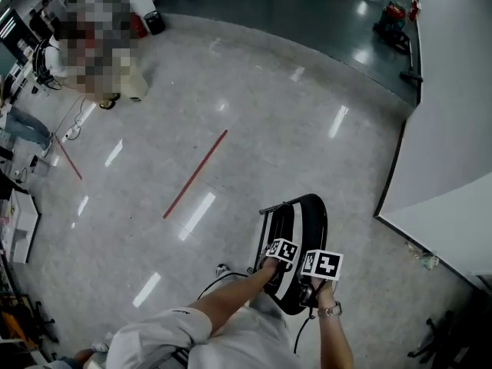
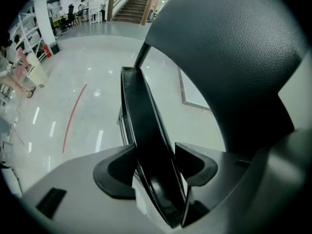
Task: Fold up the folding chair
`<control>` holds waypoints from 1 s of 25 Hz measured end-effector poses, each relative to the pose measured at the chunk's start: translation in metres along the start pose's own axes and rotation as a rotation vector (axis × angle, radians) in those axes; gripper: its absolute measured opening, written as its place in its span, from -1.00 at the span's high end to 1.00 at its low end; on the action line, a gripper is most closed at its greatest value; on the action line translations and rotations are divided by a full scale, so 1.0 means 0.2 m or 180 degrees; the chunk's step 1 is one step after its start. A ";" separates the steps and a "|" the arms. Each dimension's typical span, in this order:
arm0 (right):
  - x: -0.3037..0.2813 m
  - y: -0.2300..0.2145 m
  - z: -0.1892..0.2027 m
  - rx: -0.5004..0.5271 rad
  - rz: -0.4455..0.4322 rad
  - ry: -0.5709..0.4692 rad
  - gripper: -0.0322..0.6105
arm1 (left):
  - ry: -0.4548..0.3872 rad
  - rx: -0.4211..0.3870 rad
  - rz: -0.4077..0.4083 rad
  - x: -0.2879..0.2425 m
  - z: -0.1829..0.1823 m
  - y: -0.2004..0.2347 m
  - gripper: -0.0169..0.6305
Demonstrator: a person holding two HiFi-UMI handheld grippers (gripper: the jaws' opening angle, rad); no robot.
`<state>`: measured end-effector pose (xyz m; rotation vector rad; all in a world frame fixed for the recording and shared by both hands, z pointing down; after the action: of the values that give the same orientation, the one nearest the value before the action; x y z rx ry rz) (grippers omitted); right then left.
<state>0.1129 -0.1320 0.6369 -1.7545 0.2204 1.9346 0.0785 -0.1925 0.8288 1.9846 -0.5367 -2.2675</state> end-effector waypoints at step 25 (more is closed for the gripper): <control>-0.09 0.49 0.05 0.0053 0.0204 -0.0011 0.68 | -0.1262 -0.2205 0.1030 1.11 -0.26 0.24 0.90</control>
<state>0.0585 -0.2161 0.6354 -1.7533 0.2941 1.9748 0.0860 -0.3114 0.6277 1.0571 -0.0523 -2.2151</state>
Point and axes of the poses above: the fingertips, and each gripper's own axes: x backward along the fingers, y to its left, z out of its underside, the point moved 3 cm from there along x, backward along the fingers, and after that the axes turned 3 degrees about y, right-handed, at the moved point
